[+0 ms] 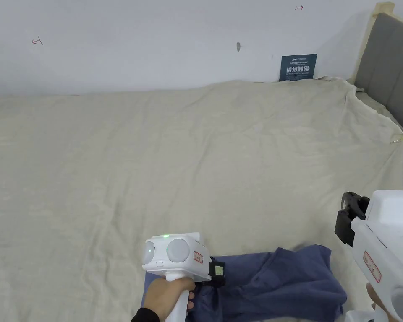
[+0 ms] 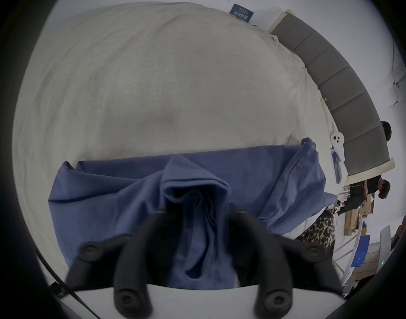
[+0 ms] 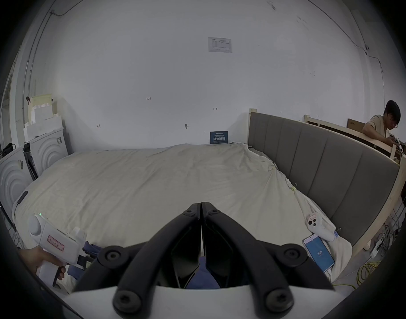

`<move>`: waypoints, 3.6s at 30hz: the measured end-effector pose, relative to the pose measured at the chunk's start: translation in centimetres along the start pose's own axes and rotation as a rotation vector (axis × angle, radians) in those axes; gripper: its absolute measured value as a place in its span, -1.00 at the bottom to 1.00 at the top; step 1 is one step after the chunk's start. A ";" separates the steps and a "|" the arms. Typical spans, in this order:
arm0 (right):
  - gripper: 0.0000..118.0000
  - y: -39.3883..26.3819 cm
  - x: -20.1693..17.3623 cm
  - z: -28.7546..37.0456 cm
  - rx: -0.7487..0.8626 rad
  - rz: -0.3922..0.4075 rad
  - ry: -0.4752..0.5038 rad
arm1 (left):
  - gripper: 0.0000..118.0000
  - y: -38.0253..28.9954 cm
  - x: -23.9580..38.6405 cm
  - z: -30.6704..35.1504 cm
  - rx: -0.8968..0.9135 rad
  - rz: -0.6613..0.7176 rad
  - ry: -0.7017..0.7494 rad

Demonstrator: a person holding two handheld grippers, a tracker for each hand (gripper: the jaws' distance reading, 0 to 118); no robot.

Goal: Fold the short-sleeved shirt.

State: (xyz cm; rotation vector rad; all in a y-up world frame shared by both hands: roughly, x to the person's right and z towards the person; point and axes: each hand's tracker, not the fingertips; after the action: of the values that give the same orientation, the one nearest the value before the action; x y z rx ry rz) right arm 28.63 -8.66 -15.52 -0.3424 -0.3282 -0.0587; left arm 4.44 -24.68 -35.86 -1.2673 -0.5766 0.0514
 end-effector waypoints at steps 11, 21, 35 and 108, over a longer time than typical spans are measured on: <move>-1.00 0.7 -0.3 0.4 0.009 -0.002 0.011 | 0.57 -0.4 -1.1 9.5 0.276 -0.034 0.009; -1.00 1.2 -0.4 0.4 0.013 -0.005 0.017 | -0.99 -3.7 -6.4 9.6 0.451 -0.067 0.136; -1.00 0.8 0.3 0.4 -0.015 -0.016 0.001 | -1.00 -6.3 -2.8 0.1 0.307 -0.255 0.245; -1.00 0.3 0.0 -1.1 -0.059 -0.002 0.002 | -0.84 -4.0 -13.5 7.4 0.216 0.040 -0.128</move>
State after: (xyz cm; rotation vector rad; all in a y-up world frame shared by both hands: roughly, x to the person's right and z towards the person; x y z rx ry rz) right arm 29.05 -8.72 -16.58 -0.4004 -0.3256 -0.0710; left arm -11.45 -24.13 -36.05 -1.0699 -0.6375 0.2243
